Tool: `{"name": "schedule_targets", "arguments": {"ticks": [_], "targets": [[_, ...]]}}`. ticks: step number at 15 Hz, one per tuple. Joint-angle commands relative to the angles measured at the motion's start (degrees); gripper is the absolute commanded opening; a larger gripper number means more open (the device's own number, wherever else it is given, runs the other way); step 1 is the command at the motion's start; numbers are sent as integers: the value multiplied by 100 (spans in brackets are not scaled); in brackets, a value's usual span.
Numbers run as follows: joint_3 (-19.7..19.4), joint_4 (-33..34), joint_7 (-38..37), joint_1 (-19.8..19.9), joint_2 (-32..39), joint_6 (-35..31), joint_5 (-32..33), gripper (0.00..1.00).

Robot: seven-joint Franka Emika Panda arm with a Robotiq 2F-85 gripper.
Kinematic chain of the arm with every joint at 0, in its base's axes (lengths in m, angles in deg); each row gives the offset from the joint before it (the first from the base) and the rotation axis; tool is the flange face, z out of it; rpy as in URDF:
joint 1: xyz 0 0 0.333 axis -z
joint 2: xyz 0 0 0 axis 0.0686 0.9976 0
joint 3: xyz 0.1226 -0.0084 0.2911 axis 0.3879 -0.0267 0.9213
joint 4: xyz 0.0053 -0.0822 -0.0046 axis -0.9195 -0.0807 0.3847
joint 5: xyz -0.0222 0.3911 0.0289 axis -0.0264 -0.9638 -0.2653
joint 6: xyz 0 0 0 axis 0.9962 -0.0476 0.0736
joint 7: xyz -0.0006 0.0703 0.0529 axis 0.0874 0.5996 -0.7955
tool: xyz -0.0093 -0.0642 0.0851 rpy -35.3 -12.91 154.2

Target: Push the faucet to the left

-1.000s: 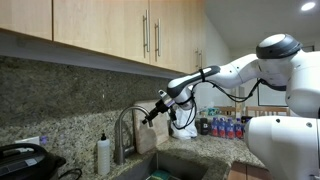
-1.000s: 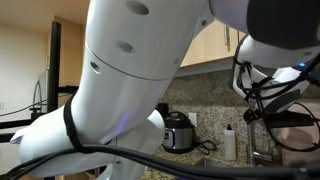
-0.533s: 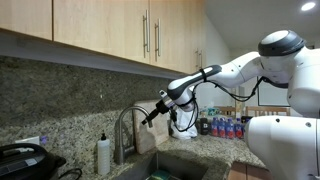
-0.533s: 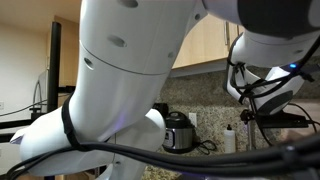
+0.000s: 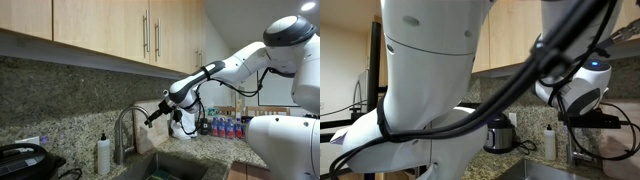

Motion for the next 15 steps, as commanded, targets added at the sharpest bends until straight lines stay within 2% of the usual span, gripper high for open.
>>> {"name": "schedule_targets", "arguments": {"ticks": [1,7,11,12,15], "targets": [[476,-460,-685,465,716,-305,10,100],[1309,-795,-1238,1123,1078,-416,54,100],[1347,-611,-1599,1261,1310,-539,-87,100],[1413,-584,-1706,1404,1238,-460,-62,100],[1359,-387,-1837,1435,1233,-297,-2,100]]}}
